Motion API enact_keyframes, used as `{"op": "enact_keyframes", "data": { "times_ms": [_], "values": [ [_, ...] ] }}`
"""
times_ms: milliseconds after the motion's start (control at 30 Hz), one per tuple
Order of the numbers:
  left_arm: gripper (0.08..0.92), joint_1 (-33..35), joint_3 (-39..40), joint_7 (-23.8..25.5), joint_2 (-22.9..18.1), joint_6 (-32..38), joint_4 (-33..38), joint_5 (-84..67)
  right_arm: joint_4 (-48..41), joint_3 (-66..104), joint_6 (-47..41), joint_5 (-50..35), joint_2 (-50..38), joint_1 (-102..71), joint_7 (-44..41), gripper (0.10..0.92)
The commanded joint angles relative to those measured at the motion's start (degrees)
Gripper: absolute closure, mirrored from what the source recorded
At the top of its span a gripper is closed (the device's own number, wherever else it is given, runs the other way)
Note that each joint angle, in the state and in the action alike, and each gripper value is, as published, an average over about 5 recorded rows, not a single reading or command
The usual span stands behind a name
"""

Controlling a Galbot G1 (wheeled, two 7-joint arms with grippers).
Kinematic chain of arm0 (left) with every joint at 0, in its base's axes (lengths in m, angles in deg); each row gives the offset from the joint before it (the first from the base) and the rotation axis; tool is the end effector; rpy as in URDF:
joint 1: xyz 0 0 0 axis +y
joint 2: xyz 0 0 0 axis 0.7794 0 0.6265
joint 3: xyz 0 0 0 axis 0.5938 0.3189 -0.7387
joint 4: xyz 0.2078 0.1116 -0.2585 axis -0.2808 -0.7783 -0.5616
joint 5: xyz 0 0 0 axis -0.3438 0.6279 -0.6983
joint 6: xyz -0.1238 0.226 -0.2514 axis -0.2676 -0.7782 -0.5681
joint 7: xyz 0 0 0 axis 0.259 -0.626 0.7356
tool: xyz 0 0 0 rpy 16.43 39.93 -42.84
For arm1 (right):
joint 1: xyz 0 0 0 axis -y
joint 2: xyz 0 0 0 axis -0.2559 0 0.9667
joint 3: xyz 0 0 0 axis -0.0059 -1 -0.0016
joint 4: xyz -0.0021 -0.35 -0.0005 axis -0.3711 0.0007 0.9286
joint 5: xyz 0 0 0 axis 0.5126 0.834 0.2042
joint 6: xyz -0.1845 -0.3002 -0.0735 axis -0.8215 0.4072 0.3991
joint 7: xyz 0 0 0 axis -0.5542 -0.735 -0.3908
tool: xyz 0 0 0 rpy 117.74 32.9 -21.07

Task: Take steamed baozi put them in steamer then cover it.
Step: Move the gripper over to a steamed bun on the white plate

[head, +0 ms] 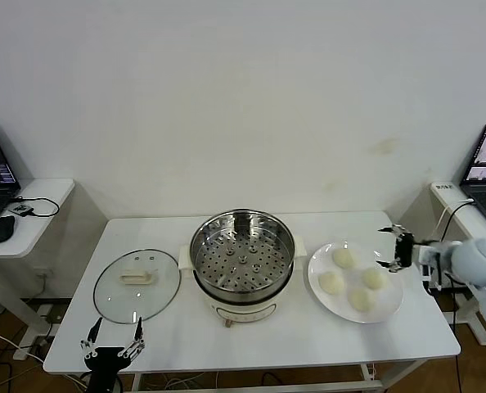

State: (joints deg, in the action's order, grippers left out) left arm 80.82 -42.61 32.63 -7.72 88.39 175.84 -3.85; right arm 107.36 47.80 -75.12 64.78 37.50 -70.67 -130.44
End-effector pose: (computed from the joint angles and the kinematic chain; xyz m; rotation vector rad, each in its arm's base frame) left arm 0.1184 0.0785 -0.3449 0.1624 -2.9460 -0.2399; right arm 0.4754 -0.2363 -0.1968 1.1117 -1.8316 1.5720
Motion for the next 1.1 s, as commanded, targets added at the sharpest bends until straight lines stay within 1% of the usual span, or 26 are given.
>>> {"op": "enact_keyframes", "data": {
  "times_ms": [33,167,267,900,1100],
  "values": [
    [0.177,0.0,-0.7,0.0,-0.2,-0.1,-0.1,0.5,-15.8,-19.7,1.2,1.1,7.4,19.6,-9.2,0.203],
    [0.177,-0.3,-1.4,0.2,-0.3,-0.1,-0.4,0.4,-22.0,-21.8,2.1,3.3,11.7,21.9,-10.6,0.203],
    [0.177,-0.5,-1.7,0.3,-0.4,0.0,-0.6,0.3,-24.3,-22.3,2.3,5.5,13.3,22.1,-10.6,0.203],
    [0.177,-0.1,-3.5,0.5,0.1,-0.2,0.0,-1.1,-29.0,-22.5,1.7,10.2,18.4,21.1,-7.6,0.206],
    [0.177,-0.2,-3.8,0.4,0.2,-0.1,0.0,-1.4,-30.2,-21.9,1.9,11.4,19.5,20.7,-6.9,0.255]
  ]
}}
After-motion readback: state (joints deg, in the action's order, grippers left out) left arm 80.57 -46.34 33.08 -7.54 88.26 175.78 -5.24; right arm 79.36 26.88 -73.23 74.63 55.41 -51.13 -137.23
